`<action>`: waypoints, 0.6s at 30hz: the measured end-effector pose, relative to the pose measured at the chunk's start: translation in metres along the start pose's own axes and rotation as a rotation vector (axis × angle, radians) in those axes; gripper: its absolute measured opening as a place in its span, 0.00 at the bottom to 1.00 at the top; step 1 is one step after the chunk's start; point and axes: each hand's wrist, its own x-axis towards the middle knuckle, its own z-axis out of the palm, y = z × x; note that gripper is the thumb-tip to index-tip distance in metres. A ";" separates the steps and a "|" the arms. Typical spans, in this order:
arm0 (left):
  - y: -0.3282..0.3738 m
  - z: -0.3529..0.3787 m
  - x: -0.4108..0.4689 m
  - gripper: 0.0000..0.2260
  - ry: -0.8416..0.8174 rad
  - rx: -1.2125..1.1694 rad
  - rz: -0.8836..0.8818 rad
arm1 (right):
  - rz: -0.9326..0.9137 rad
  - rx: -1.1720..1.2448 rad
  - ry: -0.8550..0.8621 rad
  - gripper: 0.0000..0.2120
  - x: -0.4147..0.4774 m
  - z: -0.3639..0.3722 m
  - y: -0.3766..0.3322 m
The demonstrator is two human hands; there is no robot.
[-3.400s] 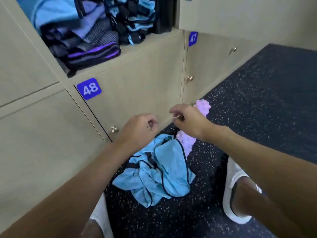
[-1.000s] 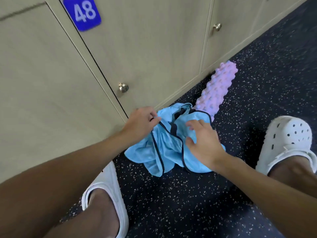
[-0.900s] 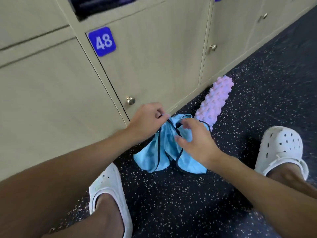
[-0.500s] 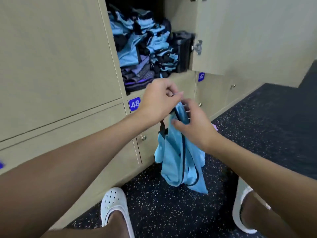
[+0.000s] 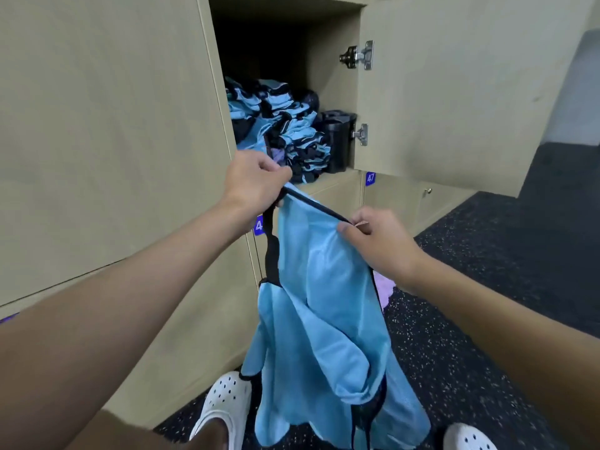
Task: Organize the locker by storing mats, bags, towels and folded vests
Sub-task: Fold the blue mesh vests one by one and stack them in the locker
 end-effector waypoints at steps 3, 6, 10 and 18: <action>-0.017 -0.004 -0.009 0.06 -0.077 -0.030 -0.117 | 0.050 0.011 0.033 0.13 0.005 0.005 -0.002; -0.034 0.001 -0.041 0.07 -0.167 0.047 -0.064 | 0.084 0.004 0.085 0.15 0.015 0.010 -0.002; -0.045 0.021 -0.080 0.14 -0.481 0.162 -0.027 | 0.147 0.016 0.145 0.13 0.026 0.017 -0.001; -0.050 0.048 -0.078 0.09 -0.396 0.126 -0.009 | 0.214 0.120 0.235 0.05 0.033 0.016 0.001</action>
